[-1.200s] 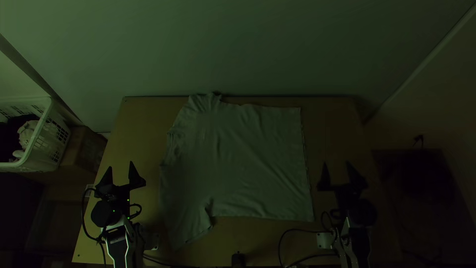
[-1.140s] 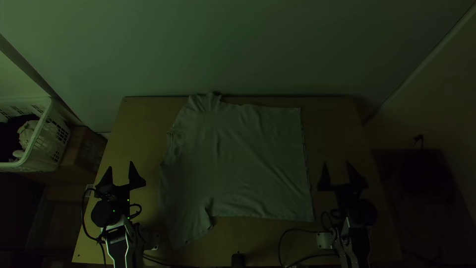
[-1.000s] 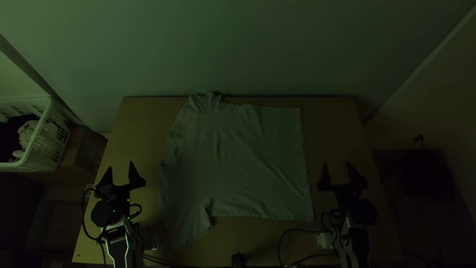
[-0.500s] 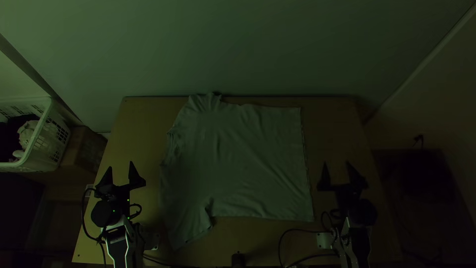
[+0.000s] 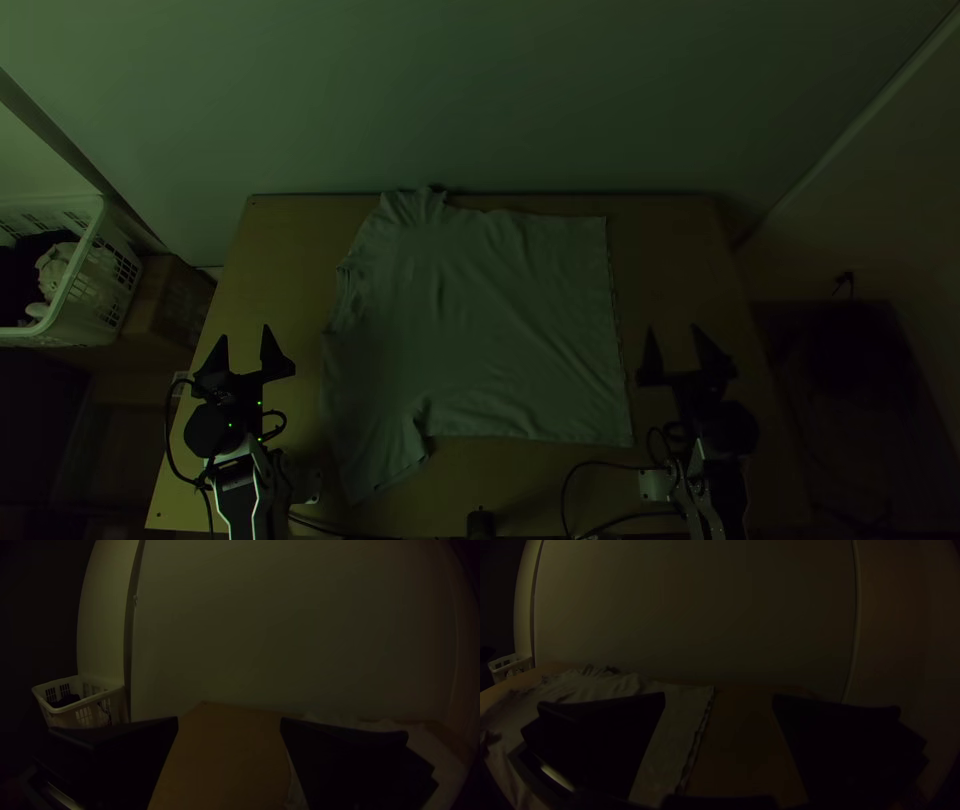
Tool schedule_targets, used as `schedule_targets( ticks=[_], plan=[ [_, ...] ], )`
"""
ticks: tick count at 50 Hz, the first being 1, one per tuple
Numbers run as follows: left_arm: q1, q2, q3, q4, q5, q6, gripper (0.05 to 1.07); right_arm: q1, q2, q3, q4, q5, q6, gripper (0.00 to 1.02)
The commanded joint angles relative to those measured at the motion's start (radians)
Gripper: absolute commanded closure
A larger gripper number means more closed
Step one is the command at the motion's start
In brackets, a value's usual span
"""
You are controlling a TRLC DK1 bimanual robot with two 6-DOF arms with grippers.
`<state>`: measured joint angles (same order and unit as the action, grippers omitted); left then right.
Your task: Fold the t-shirt
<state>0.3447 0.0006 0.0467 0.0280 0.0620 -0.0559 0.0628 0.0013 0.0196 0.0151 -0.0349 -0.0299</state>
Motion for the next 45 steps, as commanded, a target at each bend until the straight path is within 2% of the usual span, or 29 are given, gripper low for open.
schedule_targets(
  ticks=[1, 24, 28, 34, 45],
  plan=[
    [-0.010, -0.001, -0.045, -0.028, -0.002, -0.024, 0.09, 0.008, -0.004, -0.012, -0.021, 0.007, 0.016, 0.04],
    [-0.021, -0.002, -0.044, -0.031, -0.022, -0.016, 0.09, 0.029, -0.004, -0.010, -0.032, 0.047, 0.035, 0.04],
    [-0.027, -0.004, -0.044, -0.027, -0.021, 0.013, 0.09, 0.028, -0.004, -0.010, -0.030, 0.047, 0.061, 0.04],
    [-0.039, -0.004, -0.018, -0.033, -0.021, 0.047, 0.09, 0.012, -0.006, 0.000, -0.018, 0.049, 0.058, 0.04],
    [-0.058, 0.001, 0.056, -0.045, -0.018, 0.073, 0.09, 0.011, 0.003, 0.057, 0.008, 0.049, -0.007, 0.04]
  ],
)
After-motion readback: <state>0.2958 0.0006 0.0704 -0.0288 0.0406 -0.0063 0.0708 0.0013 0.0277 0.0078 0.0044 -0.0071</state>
